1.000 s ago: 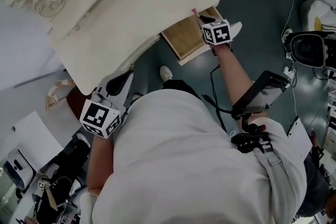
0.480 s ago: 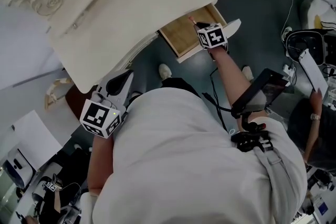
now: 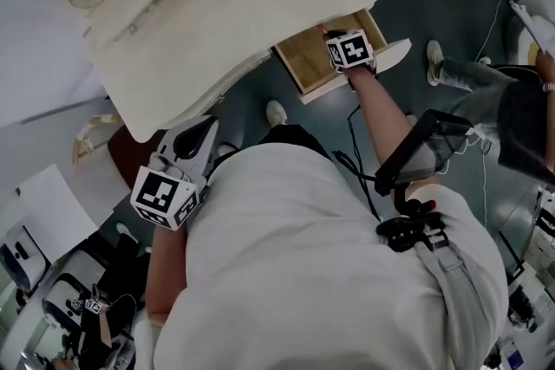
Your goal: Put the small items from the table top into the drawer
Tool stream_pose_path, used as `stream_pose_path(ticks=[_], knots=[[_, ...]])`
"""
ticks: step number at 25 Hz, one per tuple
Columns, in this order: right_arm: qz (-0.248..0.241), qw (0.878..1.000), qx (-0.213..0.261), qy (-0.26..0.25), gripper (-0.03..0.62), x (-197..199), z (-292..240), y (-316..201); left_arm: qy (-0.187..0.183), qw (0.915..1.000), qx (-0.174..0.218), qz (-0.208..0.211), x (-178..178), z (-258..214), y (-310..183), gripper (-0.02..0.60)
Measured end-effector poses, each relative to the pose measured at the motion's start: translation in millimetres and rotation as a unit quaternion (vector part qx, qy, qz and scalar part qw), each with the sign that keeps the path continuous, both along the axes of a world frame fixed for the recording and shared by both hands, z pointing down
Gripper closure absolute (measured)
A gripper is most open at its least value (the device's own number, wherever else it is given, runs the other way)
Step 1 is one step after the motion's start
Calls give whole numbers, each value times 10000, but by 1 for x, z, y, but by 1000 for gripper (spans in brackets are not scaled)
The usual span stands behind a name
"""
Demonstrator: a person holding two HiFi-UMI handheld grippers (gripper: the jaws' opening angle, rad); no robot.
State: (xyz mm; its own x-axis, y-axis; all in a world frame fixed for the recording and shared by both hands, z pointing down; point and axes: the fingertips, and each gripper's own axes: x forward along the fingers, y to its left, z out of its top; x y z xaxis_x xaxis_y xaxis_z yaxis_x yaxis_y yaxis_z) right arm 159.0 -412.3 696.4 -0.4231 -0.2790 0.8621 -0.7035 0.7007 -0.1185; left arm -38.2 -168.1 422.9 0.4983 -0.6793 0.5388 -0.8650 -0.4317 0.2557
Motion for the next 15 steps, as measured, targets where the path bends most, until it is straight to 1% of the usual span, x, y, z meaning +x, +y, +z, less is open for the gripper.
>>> stream_pose_path(ticks=[10,15], knots=[[-59,9994,-230,250,549,-5,37,-8,-73,9993,-219,-287,-6,1,7,580],[-106,9986,-388,339,549,-10,57,-12,-90,9989,-285,-363,-13,5,-1,580]])
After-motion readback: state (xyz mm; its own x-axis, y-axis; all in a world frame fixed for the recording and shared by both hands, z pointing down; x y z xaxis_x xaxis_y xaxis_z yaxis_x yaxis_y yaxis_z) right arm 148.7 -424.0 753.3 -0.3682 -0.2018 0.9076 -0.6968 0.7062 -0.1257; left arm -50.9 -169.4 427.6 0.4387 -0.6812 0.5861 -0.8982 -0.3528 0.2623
